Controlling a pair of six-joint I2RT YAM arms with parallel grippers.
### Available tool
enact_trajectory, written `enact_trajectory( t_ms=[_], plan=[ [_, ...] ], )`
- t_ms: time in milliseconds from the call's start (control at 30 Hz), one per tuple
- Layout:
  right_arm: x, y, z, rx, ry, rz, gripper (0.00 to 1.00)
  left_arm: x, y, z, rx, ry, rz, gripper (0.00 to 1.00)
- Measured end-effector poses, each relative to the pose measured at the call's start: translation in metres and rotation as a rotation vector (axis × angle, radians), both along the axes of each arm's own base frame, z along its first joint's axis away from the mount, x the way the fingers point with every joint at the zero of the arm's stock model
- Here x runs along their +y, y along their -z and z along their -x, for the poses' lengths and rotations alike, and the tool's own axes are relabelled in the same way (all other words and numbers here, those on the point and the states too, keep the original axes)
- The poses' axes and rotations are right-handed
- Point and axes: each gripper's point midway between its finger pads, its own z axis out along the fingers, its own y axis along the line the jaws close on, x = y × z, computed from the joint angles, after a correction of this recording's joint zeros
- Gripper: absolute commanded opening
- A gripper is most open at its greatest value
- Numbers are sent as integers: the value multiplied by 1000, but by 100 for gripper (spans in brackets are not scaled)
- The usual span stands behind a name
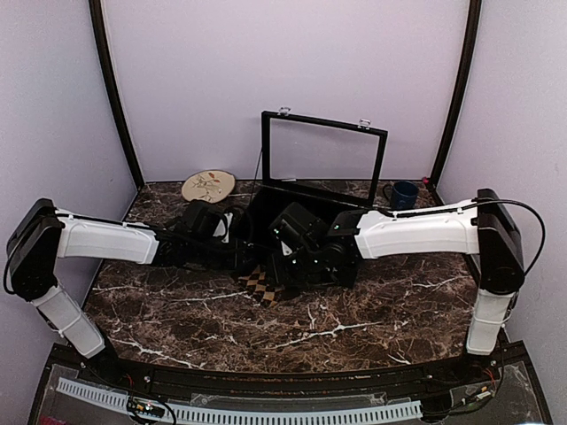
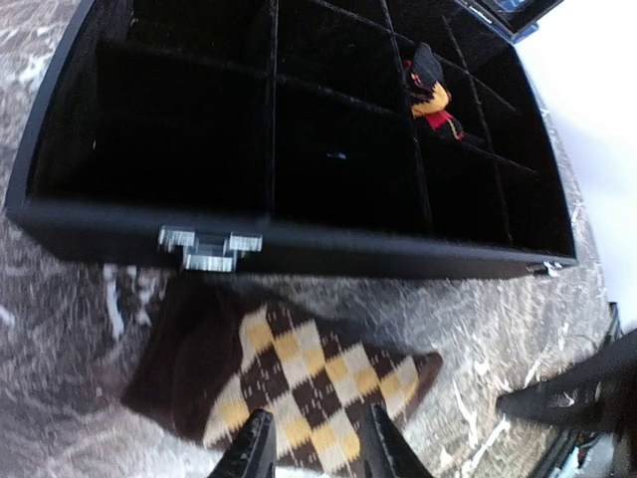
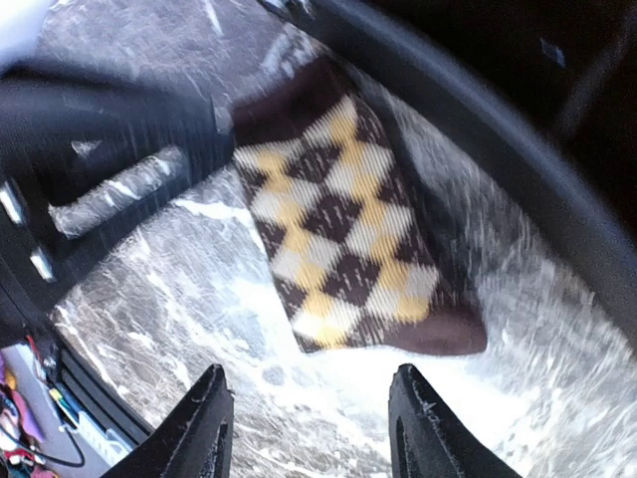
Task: Roll the socks
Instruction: Move the sock to the center of the board.
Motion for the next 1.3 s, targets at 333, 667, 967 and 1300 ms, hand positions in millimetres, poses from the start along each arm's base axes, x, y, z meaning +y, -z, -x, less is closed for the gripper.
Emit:
enact_trajectory(
  t_ms=[333,667,967,1300],
  plan=[
    [-23,42,30,77,155,20,51,-1,34,-6,46,13,-95,27],
    [-27,51,30,114,265,-45,51,0,53,-8,69,33,-154,26],
    [-19,53,23,120,290,-91,51,20,71,-3,113,-20,-251,25],
    [-22,68,21,125,294,-56,51,38,73,9,149,-100,-254,26]
  ],
)
